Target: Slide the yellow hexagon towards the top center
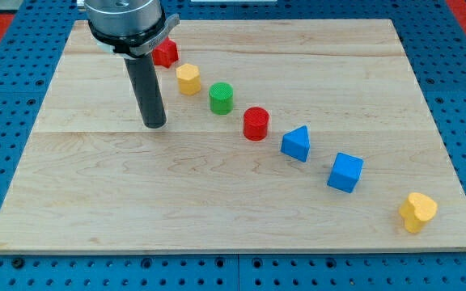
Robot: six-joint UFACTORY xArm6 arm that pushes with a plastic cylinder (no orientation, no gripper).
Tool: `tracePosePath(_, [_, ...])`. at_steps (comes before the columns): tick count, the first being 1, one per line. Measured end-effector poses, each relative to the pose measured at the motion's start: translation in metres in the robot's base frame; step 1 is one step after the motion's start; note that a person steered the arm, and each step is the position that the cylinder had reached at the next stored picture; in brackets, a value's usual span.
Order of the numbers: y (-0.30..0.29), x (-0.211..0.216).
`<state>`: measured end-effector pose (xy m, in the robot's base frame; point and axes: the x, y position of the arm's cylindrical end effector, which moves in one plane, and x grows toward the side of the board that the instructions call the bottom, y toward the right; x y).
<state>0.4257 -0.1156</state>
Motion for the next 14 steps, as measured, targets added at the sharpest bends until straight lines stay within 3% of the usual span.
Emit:
tracePosePath(10, [0.017, -0.017])
tracePosePath(14, [0.06, -0.098])
